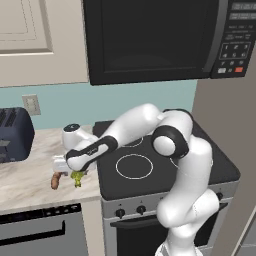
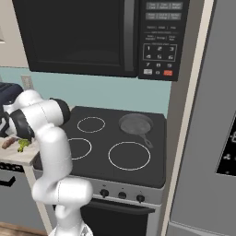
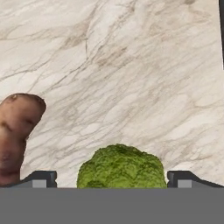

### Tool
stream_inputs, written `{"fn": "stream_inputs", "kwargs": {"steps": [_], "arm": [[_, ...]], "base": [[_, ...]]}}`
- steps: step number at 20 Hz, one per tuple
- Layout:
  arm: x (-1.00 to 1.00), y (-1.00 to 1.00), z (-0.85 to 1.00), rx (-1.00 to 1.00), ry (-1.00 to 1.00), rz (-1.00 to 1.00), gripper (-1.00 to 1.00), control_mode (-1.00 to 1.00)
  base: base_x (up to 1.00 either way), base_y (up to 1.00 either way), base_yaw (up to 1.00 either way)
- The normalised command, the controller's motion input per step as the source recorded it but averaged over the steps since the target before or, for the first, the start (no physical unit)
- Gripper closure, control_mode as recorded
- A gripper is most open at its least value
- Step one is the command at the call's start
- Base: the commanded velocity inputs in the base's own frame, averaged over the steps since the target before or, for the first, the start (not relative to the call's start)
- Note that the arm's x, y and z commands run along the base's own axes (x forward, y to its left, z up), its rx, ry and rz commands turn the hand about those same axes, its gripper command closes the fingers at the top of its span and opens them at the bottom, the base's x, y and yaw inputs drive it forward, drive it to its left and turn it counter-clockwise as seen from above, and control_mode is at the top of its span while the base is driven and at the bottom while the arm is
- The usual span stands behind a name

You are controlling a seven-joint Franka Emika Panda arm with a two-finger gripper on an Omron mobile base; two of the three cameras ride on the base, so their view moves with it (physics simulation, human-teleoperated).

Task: Put the broccoli and potato in the pan. Then turn on the rear right burner and set the heat to medium.

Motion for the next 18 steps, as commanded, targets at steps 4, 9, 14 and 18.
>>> {"fn": "stream_inputs", "kwargs": {"steps": [4,9,14,18], "arm": [[0.0,0.04,0.01,0.0,-0.01,0.0,-1.0,-1.0],[0.0,0.0,0.07,0.0,0.0,0.0,-1.0,-1.0],[0.0,0.0,0.0,0.0,0.0,0.0,-1.0,-1.0],[-0.05,0.0,0.0,0.0,0.0,0.0,-1.0,-1.0]], "base": [[0.0,0.0,0.0],[0.0,0.0,0.0],[0.0,0.0,0.0],[0.0,0.0,0.0]]}}
